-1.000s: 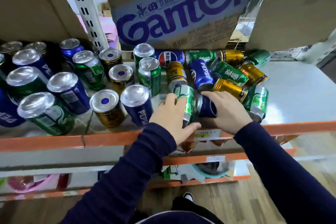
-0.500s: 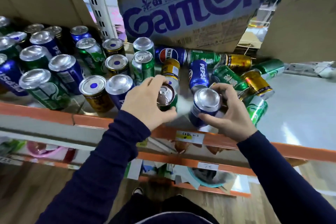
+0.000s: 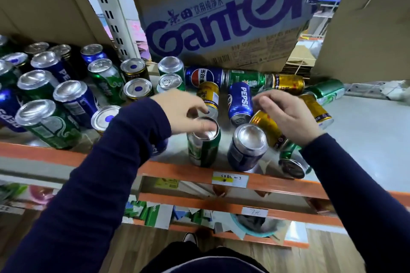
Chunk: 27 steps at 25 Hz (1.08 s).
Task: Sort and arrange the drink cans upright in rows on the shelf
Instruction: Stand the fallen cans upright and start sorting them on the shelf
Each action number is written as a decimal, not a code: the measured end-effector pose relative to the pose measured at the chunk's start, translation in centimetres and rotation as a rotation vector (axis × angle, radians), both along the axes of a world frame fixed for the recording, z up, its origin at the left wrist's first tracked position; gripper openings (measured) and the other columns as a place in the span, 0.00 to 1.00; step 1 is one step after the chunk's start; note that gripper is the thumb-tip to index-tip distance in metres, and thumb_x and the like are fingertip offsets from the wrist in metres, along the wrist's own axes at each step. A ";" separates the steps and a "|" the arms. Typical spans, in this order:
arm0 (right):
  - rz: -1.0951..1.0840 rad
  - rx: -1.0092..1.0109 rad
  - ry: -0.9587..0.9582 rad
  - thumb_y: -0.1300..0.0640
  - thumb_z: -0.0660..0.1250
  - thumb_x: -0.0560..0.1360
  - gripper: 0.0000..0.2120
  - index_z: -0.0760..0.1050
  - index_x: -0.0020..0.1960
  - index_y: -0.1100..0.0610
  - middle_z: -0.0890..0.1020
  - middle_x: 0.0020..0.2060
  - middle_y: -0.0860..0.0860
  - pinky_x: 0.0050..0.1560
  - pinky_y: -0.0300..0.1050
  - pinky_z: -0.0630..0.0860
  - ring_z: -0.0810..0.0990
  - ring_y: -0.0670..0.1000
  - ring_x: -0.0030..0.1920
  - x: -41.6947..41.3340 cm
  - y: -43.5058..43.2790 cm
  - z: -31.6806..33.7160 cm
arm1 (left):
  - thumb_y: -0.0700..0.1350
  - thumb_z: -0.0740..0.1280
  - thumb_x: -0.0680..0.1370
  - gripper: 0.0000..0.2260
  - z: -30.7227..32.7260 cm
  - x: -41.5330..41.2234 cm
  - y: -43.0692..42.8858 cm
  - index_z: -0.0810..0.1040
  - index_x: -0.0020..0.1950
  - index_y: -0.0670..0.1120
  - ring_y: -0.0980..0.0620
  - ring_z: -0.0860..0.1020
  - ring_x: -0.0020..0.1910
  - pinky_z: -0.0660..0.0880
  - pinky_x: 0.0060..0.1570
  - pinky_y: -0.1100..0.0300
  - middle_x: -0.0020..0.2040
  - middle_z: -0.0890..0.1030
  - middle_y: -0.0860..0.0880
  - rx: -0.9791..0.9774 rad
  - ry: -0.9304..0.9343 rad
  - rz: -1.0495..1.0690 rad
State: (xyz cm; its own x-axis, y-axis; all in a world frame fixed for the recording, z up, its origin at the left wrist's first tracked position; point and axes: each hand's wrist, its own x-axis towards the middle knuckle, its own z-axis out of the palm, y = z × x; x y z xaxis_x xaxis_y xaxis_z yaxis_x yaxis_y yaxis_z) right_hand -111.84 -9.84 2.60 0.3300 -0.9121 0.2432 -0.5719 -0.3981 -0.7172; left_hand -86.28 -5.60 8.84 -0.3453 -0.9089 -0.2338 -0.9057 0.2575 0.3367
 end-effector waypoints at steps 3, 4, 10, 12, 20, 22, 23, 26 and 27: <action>-0.055 0.005 0.511 0.41 0.67 0.72 0.25 0.73 0.62 0.55 0.74 0.57 0.55 0.57 0.52 0.75 0.76 0.54 0.53 2.7 -3.8 0.1 | 0.58 0.61 0.77 0.17 1.4 0.1 -3.2 0.80 0.53 0.47 0.54 0.75 0.42 0.68 0.41 0.61 0.43 0.79 0.51 -0.236 0.010 0.083; -0.059 0.056 0.643 0.37 0.69 0.69 0.32 0.69 0.64 0.56 0.71 0.59 0.57 0.56 0.52 0.75 0.76 0.58 0.54 3.7 -4.6 -0.4 | 0.55 0.63 0.77 0.14 1.1 -0.3 -4.5 0.80 0.53 0.47 0.52 0.75 0.43 0.68 0.43 0.61 0.44 0.79 0.50 -0.293 -0.019 0.084; -0.091 0.094 0.665 0.46 0.77 0.62 0.40 0.61 0.65 0.59 0.65 0.58 0.59 0.51 0.51 0.75 0.76 0.62 0.50 5.9 -5.7 -1.9 | 0.54 0.68 0.73 0.21 -2.9 -3.4 -10.1 0.74 0.59 0.42 0.41 0.75 0.56 0.71 0.53 0.54 0.57 0.75 0.41 -0.267 -0.225 -0.007; -0.098 0.131 0.563 0.48 0.75 0.64 0.33 0.66 0.65 0.56 0.70 0.57 0.57 0.50 0.46 0.73 0.74 0.57 0.49 4.8 -6.0 0.2 | 0.55 0.68 0.72 0.26 -4.0 -3.9 -10.9 0.70 0.61 0.40 0.40 0.74 0.57 0.71 0.53 0.52 0.61 0.70 0.40 -0.221 -0.329 0.005; -0.021 0.158 0.420 0.46 0.74 0.68 0.23 0.74 0.59 0.51 0.77 0.49 0.47 0.46 0.41 0.71 0.75 0.49 0.49 2.4 -6.1 3.0 | 0.64 0.73 0.65 0.48 -6.2 -4.0 -13.0 0.55 0.72 0.39 0.38 0.68 0.65 0.71 0.61 0.48 0.69 0.61 0.37 -0.019 -0.426 0.161; 0.006 0.187 0.382 0.44 0.73 0.68 0.24 0.74 0.60 0.50 0.76 0.50 0.46 0.47 0.40 0.69 0.74 0.48 0.50 1.9 -6.4 3.0 | 0.61 0.74 0.65 0.46 -6.6 -4.3 -13.2 0.56 0.71 0.40 0.39 0.70 0.63 0.73 0.58 0.48 0.67 0.66 0.38 0.009 -0.411 0.203; 0.027 0.196 0.392 0.43 0.73 0.68 0.24 0.74 0.61 0.50 0.76 0.50 0.45 0.48 0.40 0.69 0.74 0.47 0.50 1.7 -6.6 2.9 | 0.60 0.74 0.65 0.44 -6.4 -4.4 -13.2 0.58 0.71 0.40 0.40 0.71 0.62 0.74 0.57 0.49 0.66 0.69 0.39 -0.002 -0.433 0.188; 0.058 0.245 0.363 0.43 0.65 0.74 0.19 0.75 0.59 0.52 0.78 0.49 0.47 0.47 0.45 0.74 0.77 0.50 0.49 0.9 -7.3 3.2 | 0.61 0.75 0.63 0.40 -4.8 -4.5 -13.0 0.67 0.66 0.40 0.42 0.74 0.57 0.75 0.52 0.52 0.61 0.71 0.42 -0.078 -0.457 0.059; 0.029 0.262 0.290 0.42 0.61 0.76 0.18 0.76 0.58 0.53 0.79 0.49 0.49 0.48 0.49 0.77 0.78 0.52 0.49 0.6 -7.7 3.4 | 0.60 0.76 0.62 0.40 -4.3 -4.3 -12.8 0.68 0.65 0.41 0.41 0.74 0.56 0.75 0.52 0.52 0.61 0.69 0.42 -0.087 -0.418 0.036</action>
State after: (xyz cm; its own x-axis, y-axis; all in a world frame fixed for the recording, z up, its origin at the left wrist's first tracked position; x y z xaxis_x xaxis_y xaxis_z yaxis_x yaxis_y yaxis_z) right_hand -111.23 -17.51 5.98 0.3770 -0.9204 -0.1039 -0.7573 -0.2417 -0.6067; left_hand -90.54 -18.38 4.56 -0.2052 -0.9412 -0.2686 -0.9685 0.2348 -0.0832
